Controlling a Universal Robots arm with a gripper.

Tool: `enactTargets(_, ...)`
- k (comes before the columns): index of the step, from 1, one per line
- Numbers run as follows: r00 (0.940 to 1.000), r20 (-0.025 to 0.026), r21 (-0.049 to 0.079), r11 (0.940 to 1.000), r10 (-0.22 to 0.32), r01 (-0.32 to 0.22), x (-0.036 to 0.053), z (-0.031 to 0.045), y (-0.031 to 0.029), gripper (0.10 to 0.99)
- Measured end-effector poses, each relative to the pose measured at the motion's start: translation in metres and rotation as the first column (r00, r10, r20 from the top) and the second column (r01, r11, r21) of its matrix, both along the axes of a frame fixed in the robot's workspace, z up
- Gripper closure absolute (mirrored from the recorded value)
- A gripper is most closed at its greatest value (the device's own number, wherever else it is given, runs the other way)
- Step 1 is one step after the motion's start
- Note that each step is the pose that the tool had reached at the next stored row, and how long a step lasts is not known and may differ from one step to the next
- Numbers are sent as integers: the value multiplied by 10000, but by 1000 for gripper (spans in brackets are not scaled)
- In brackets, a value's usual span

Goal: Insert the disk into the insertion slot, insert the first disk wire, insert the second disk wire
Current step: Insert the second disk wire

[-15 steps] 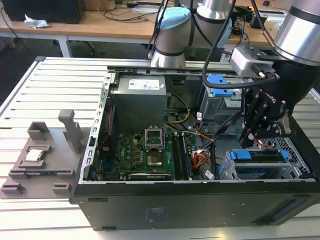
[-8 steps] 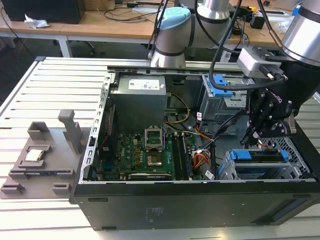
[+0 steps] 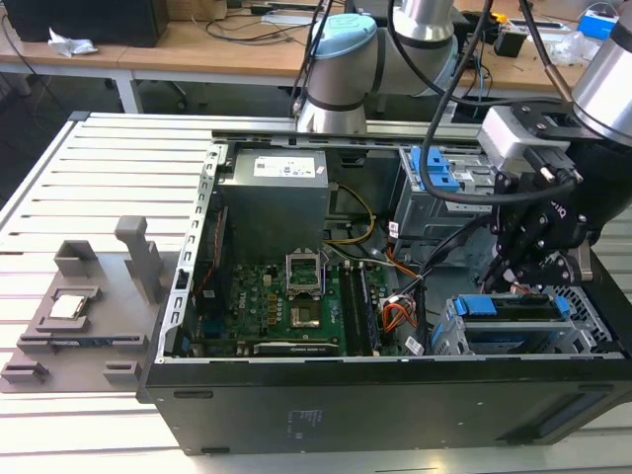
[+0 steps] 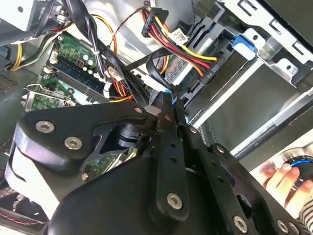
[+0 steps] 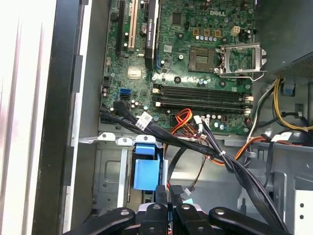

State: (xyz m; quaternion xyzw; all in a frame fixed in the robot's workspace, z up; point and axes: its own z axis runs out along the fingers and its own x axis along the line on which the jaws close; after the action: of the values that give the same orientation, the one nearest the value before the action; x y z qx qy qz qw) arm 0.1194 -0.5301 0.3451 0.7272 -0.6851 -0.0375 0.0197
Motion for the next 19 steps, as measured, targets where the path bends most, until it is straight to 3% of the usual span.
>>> enactTargets(2, 10000, -1, 223, 9998, 0, 0, 3, 0, -77, 945)
enactTargets(3, 10000, -1, 330, 9995, 0, 0, 6, 1, -152, 945)
enactTargets(4, 10000, -4, 370, 9993, 2, -2, 14, -2, -172, 945)
enactTargets(19, 10000, -39, 370, 9993, 0, 1, 103, -31, -173, 945)
